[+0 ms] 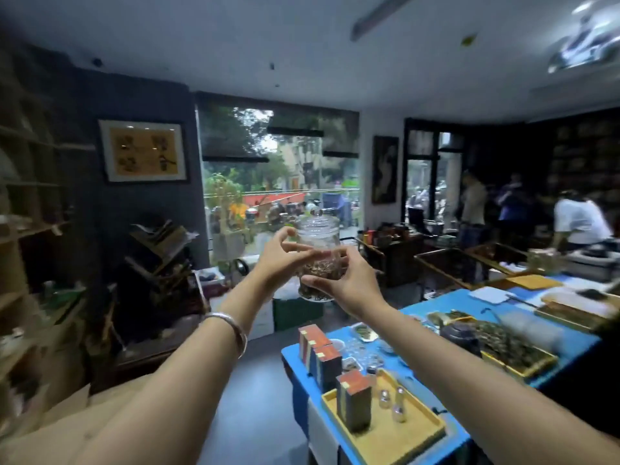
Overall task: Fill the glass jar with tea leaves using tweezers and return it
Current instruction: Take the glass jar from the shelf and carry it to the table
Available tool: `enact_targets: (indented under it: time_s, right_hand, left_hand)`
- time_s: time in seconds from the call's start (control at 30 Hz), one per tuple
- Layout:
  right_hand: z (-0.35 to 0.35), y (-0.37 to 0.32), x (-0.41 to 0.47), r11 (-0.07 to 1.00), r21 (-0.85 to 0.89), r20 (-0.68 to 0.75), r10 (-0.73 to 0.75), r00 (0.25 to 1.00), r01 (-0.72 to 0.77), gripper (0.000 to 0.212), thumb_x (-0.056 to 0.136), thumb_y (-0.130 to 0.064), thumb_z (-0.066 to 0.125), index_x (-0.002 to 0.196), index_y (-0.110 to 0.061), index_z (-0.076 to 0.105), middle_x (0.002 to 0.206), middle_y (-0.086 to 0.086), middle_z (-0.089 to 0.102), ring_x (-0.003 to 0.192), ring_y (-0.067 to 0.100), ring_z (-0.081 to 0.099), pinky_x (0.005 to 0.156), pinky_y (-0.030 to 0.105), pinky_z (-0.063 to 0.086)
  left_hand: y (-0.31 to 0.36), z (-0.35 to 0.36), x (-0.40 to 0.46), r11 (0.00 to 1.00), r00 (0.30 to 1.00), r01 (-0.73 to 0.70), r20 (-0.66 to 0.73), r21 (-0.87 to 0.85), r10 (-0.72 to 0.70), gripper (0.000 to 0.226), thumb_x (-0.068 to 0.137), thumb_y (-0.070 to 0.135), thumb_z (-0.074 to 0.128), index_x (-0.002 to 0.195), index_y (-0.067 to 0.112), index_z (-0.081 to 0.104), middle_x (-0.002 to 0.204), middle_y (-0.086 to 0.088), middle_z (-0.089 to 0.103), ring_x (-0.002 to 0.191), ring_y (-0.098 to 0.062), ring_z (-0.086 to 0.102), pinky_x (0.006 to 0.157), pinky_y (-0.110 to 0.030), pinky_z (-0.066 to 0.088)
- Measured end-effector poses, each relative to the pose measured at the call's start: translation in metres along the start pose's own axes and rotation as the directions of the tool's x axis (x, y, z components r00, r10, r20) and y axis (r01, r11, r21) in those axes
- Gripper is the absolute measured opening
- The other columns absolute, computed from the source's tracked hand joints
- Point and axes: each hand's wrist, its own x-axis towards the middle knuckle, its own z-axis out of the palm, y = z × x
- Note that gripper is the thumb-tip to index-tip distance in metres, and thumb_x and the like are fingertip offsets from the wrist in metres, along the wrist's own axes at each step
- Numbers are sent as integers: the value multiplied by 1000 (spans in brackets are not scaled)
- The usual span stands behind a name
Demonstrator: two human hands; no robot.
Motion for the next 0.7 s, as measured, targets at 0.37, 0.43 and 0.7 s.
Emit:
enact_targets:
  time_s: [0.37,0.43,0.7]
  right_hand:
    - [-364,32,-144,915,-333,-498,33,866,-226,60,53,-55,85,93,-33,48,98,-14,58,95,8,56,69,23,42]
    - [-420,32,-181,896,-350,-564,33,825,-275,59,52,-49,88,94,-30,51,100,-12,63,96,11,60,76,30,49]
    - [-587,21,-308,815,-415,-662,33,748,-404,51,52,-51,87,87,-41,52,83,-29,56,78,-24,52,55,0,38]
  left_hand:
    - [93,380,-50,951,857,-26,484,-308,180,48,69,20,86,106,15,55,94,-7,76,70,-10,72,51,-24,52]
    - [112,439,-79,935,822,1,533,-355,201,39,72,16,84,98,19,56,87,-4,76,58,-5,68,45,-20,49]
    - [163,616,-178,903,724,70,644,-424,247,43,80,15,78,115,11,52,97,-6,73,80,-8,71,59,-24,55]
